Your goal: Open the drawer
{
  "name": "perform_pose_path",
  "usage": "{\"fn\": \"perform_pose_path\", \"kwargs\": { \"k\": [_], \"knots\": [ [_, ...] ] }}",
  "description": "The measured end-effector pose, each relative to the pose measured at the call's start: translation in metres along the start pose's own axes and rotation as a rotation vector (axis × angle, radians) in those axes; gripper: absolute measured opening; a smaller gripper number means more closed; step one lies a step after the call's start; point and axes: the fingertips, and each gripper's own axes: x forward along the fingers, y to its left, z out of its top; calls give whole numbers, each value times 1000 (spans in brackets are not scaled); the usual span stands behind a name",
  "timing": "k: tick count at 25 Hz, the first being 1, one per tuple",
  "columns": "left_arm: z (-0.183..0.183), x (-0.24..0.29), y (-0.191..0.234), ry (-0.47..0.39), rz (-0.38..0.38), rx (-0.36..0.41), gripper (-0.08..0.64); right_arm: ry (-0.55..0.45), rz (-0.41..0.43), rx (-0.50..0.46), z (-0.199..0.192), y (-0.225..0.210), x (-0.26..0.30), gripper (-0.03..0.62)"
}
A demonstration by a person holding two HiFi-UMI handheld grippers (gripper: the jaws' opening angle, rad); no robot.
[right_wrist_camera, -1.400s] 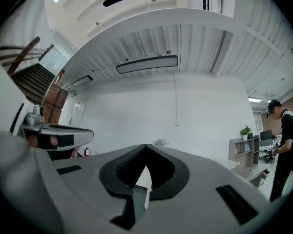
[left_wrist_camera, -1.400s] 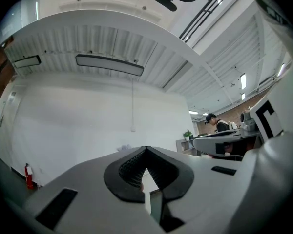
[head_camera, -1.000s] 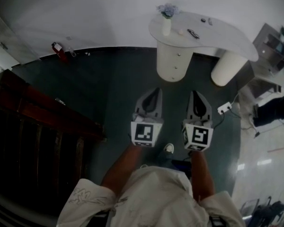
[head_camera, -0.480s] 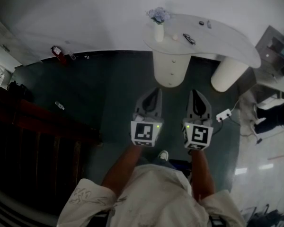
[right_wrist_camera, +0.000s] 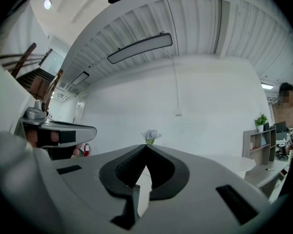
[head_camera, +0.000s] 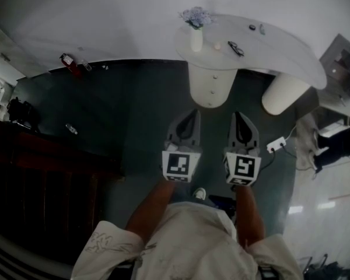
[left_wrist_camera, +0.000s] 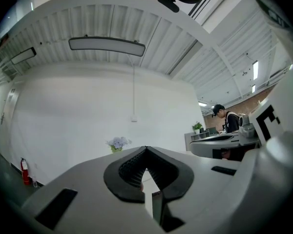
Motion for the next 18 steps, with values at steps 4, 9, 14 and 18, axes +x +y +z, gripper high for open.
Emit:
{"fn": "perform_pose_path", "kwargs": {
  "k": [4, 9, 14, 18],
  "knots": [
    [-5, 30, 20, -7, -6, -9, -5, 11, -9, -16, -5, -2, 34, 6],
    [-8, 73, 55, -24, -18, 5, -5, 29, -24, -22, -8, -4, 88, 6],
    [-17, 114, 92, -26, -33, -19, -5, 56, -34, -31, -16, 2, 142, 6],
    [-28, 142, 118, -10, -49, -34, -5, 79, -49, -41, -20, 8, 177, 6]
  ]
}}
